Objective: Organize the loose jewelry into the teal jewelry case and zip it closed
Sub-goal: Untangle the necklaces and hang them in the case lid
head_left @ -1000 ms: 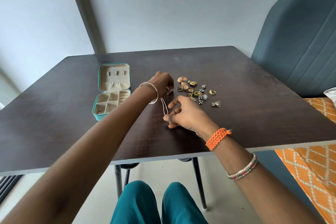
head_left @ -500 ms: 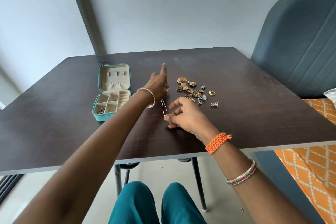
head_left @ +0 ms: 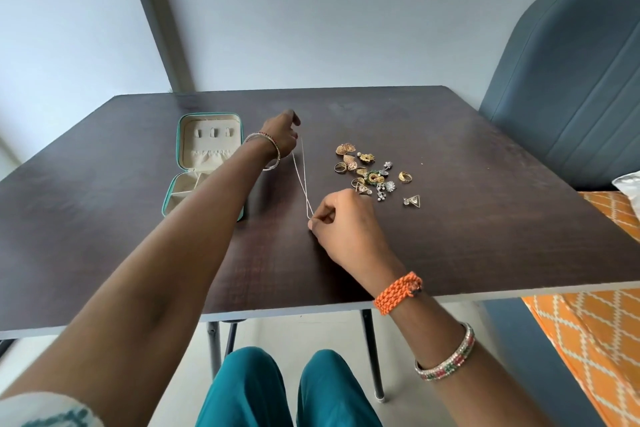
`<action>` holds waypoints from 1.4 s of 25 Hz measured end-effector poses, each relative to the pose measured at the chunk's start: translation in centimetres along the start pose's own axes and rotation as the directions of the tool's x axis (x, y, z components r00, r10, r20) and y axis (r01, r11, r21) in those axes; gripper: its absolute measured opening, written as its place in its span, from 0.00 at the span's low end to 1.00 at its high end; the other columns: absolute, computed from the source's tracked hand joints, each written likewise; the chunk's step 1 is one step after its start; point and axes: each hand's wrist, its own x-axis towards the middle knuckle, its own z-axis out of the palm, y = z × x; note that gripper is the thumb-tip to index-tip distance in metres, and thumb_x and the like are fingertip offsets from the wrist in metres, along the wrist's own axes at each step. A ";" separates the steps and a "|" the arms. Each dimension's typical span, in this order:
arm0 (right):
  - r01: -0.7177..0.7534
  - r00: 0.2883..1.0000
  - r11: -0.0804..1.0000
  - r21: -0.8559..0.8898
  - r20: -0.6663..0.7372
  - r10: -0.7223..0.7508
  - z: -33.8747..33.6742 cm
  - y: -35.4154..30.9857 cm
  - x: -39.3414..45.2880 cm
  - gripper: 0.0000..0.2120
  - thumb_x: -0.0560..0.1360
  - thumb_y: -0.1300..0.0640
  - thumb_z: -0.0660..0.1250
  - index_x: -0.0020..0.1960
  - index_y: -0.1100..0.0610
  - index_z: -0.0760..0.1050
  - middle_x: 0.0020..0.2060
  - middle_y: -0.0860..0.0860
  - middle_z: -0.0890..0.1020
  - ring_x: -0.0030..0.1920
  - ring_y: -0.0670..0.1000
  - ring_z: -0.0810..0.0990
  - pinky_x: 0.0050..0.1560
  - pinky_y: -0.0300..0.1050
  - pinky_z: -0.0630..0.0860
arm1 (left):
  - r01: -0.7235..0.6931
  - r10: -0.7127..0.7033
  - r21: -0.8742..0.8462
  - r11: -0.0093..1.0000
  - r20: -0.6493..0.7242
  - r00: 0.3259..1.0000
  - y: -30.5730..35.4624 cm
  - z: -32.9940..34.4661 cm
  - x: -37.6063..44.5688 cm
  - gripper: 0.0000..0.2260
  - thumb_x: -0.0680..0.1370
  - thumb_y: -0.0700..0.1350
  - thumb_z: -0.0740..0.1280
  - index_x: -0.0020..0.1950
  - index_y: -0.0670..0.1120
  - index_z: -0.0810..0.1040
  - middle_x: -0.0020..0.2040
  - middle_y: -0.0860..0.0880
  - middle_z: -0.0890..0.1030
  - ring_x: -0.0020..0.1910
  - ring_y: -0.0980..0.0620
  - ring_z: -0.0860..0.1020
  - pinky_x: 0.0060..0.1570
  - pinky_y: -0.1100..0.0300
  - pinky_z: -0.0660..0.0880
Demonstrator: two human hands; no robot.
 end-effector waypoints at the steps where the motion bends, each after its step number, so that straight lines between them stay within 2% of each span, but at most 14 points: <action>1: 0.036 0.999 0.999 -0.033 0.000 -0.036 0.0 0.0 -0.1 0.05 0.71 0.61 0.70 0.37 0.58 0.80 0.31 0.52 0.79 0.33 0.51 0.77 0.29 0.36 0.70 | -0.019 0.019 -0.020 1.000 -0.010 1.000 -0.3 0.4 0.1 0.16 0.76 0.33 0.58 0.62 0.41 0.71 0.54 0.39 0.79 0.56 0.41 0.76 0.55 0.56 0.70; 5: 0.086 0.996 0.988 -0.130 -0.017 -0.089 0.2 0.0 -0.6 0.05 0.72 0.62 0.65 0.37 0.59 0.76 0.35 0.55 0.81 0.37 0.56 0.78 0.38 0.46 0.76 | -0.047 0.023 -0.190 0.981 -0.126 0.992 -1.6 1.7 0.3 0.15 0.75 0.31 0.58 0.58 0.43 0.74 0.44 0.45 0.77 0.44 0.48 0.74 0.45 0.63 0.69; 7: 0.090 0.995 0.986 -0.138 -0.035 -0.096 0.2 0.0 -0.7 0.05 0.72 0.61 0.64 0.37 0.58 0.73 0.35 0.54 0.80 0.36 0.56 0.77 0.37 0.44 0.72 | -0.062 0.025 -0.251 0.966 -0.148 0.989 -2.0 1.9 0.5 0.14 0.75 0.31 0.58 0.54 0.43 0.78 0.42 0.46 0.76 0.38 0.52 0.72 0.36 0.68 0.67; 10: 0.093 0.993 0.982 -0.163 -0.053 -0.103 0.4 0.0 -0.8 0.05 0.72 0.61 0.63 0.38 0.56 0.70 0.36 0.54 0.80 0.37 0.56 0.77 0.36 0.42 0.66 | -0.081 0.035 -0.375 0.923 -0.130 0.991 -1.8 1.7 0.6 0.12 0.77 0.31 0.58 0.49 0.41 0.80 0.36 0.47 0.75 0.29 0.62 0.68 0.33 0.69 0.64; 13: 0.073 0.994 0.981 -0.182 -0.062 -0.086 0.6 -0.1 -0.9 0.03 0.73 0.60 0.63 0.40 0.56 0.71 0.39 0.55 0.81 0.41 0.57 0.78 0.37 0.42 0.65 | -0.018 -0.030 -0.583 0.812 -0.073 0.997 -1.4 1.3 0.3 0.13 0.78 0.30 0.55 0.43 0.41 0.76 0.28 0.54 0.71 0.23 0.62 0.67 0.25 0.73 0.62; 16: 0.079 0.991 0.974 -0.212 -0.085 -0.099 0.8 -0.3 -1.1 0.05 0.74 0.59 0.62 0.40 0.54 0.68 0.41 0.54 0.81 0.42 0.56 0.79 0.37 0.42 0.63 | 0.115 -0.077 -0.754 0.647 0.085 0.993 -0.9 1.4 0.0 0.16 0.80 0.30 0.51 0.37 0.43 0.70 0.32 0.46 0.67 0.22 0.60 0.68 0.20 0.71 0.63; 19: 0.094 0.989 0.965 -0.243 -0.088 -0.118 1.0 -0.5 -1.4 0.07 0.75 0.59 0.61 0.42 0.53 0.64 0.44 0.54 0.80 0.43 0.58 0.79 0.37 0.43 0.62 | 0.227 -0.083 -0.762 0.606 0.223 0.971 -0.9 1.3 -0.2 0.16 0.80 0.29 0.50 0.38 0.42 0.70 0.34 0.43 0.70 0.25 0.57 0.75 0.26 0.70 0.73; 21: 0.099 0.989 0.960 -0.263 -0.083 -0.125 0.9 -0.7 -1.5 0.07 0.76 0.58 0.61 0.43 0.53 0.63 0.45 0.54 0.80 0.44 0.58 0.79 0.37 0.44 0.62 | 0.287 -0.106 -0.791 0.541 0.274 0.956 -0.8 1.1 -0.1 0.15 0.79 0.28 0.50 0.39 0.41 0.71 0.36 0.42 0.71 0.30 0.54 0.77 0.29 0.68 0.77; 24: 0.103 0.989 0.949 -0.297 -0.073 -0.130 0.8 -0.7 -1.6 0.06 0.77 0.58 0.60 0.44 0.53 0.63 0.46 0.54 0.80 0.45 0.57 0.79 0.37 0.43 0.62 | 0.326 -0.188 -0.850 0.413 0.271 0.944 -0.3 1.0 0.1 0.09 0.78 0.33 0.58 0.39 0.38 0.72 0.39 0.44 0.72 0.35 0.50 0.74 0.30 0.64 0.79; 25: 0.107 0.989 0.948 -0.300 -0.068 -0.133 0.8 -0.8 -1.7 0.05 0.77 0.58 0.60 0.44 0.53 0.64 0.47 0.54 0.80 0.46 0.57 0.79 0.37 0.43 0.62 | 0.305 -0.196 -0.843 0.444 0.241 0.951 -0.3 1.1 0.2 0.08 0.77 0.34 0.61 0.38 0.38 0.73 0.38 0.44 0.73 0.33 0.50 0.75 0.30 0.64 0.79; 28: 0.109 0.990 0.949 -0.295 -0.054 -0.131 0.6 -0.9 -1.7 0.02 0.77 0.58 0.60 0.49 0.56 0.69 0.48 0.54 0.80 0.47 0.57 0.80 0.37 0.42 0.62 | 0.166 -0.138 -0.659 0.733 0.094 0.986 -1.1 1.7 0.8 0.06 0.74 0.32 0.67 0.38 0.40 0.75 0.33 0.45 0.75 0.24 0.57 0.77 0.29 0.67 0.77; 30: 0.107 0.990 0.948 -0.300 -0.053 -0.129 0.5 -0.8 -1.8 0.03 0.78 0.57 0.60 0.51 0.56 0.70 0.49 0.54 0.80 0.47 0.55 0.80 0.37 0.42 0.63 | 0.077 -0.081 -0.479 0.874 0.013 0.997 -1.4 1.6 1.0 0.06 0.72 0.31 0.67 0.43 0.41 0.77 0.32 0.48 0.75 0.24 0.58 0.77 0.32 0.67 0.75; 33: 0.105 0.990 0.950 -0.295 -0.063 -0.128 0.4 -0.8 -1.9 0.05 0.78 0.56 0.60 0.53 0.56 0.71 0.50 0.53 0.80 0.47 0.53 0.80 0.37 0.39 0.64 | -0.097 0.097 -0.241 0.966 -0.015 0.995 -1.1 0.9 1.2 0.11 0.71 0.31 0.67 0.50 0.43 0.79 0.31 0.52 0.75 0.31 0.56 0.76 0.42 0.62 0.74; 35: 0.112 0.989 0.947 -0.301 -0.060 -0.136 0.4 -0.8 -2.0 0.07 0.79 0.55 0.60 0.55 0.56 0.71 0.51 0.53 0.80 0.48 0.53 0.80 0.37 0.39 0.65 | -0.158 0.162 -0.240 0.958 -0.002 0.987 -1.0 0.4 1.2 0.14 0.71 0.28 0.64 0.52 0.41 0.78 0.33 0.51 0.75 0.33 0.53 0.76 0.47 0.58 0.75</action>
